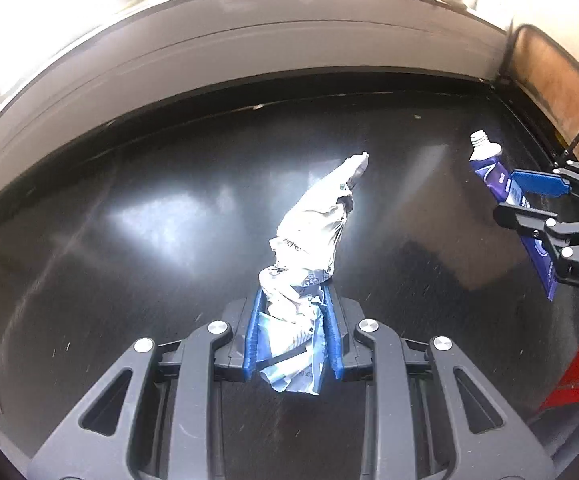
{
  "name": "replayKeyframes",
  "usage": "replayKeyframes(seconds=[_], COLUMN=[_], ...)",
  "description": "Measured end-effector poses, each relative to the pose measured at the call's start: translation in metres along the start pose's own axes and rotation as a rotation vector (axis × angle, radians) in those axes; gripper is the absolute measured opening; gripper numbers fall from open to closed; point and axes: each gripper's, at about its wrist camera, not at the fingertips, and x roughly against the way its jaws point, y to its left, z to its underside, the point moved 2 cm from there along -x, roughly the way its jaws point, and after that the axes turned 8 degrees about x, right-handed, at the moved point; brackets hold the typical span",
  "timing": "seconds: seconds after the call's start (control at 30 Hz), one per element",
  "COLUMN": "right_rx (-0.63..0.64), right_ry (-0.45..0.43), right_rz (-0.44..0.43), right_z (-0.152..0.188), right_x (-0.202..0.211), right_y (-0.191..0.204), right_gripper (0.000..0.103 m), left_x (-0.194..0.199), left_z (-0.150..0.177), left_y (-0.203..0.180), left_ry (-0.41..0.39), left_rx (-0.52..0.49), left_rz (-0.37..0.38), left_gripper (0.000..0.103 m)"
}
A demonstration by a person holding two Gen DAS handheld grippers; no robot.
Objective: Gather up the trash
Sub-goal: 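Carry tube and cloth to the bin and open both tools over it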
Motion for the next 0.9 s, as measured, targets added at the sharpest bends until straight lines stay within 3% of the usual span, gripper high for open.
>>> replayKeyframes(seconds=[0.27,0.47,0.67,0.8,0.9], right_rx=[0.068,0.191,0.388,0.533,0.645], right_ry=[-0.024,-0.045,-0.093,-0.086,-0.054], right_rz=[-0.056,-0.146,-0.321,-0.487,-0.597], right_z=[-0.032,-0.066,-0.114,-0.130,-0.124], right_x=[0.012,0.013,0.013,0.011,0.011], right_y=[0.057,0.128,0.261,0.367,0.446], right_gripper=[0.051,0.051,0.051,0.051,0.051], left_x=[0.029,0.072,0.119,0.159,0.181], left_z=[0.028,0.057,0.121,0.191,0.250], left_y=[0.040,0.106,0.194,0.261,0.300], left_ry=[-0.048,-0.108,-0.135,-0.127,-0.101], left_rx=[0.110,0.241,0.433,0.611,0.742], left_rz=[-0.051,-0.149,-0.313,-0.425,-0.494], left_gripper=[0.027,0.027,0.027,0.027,0.027])
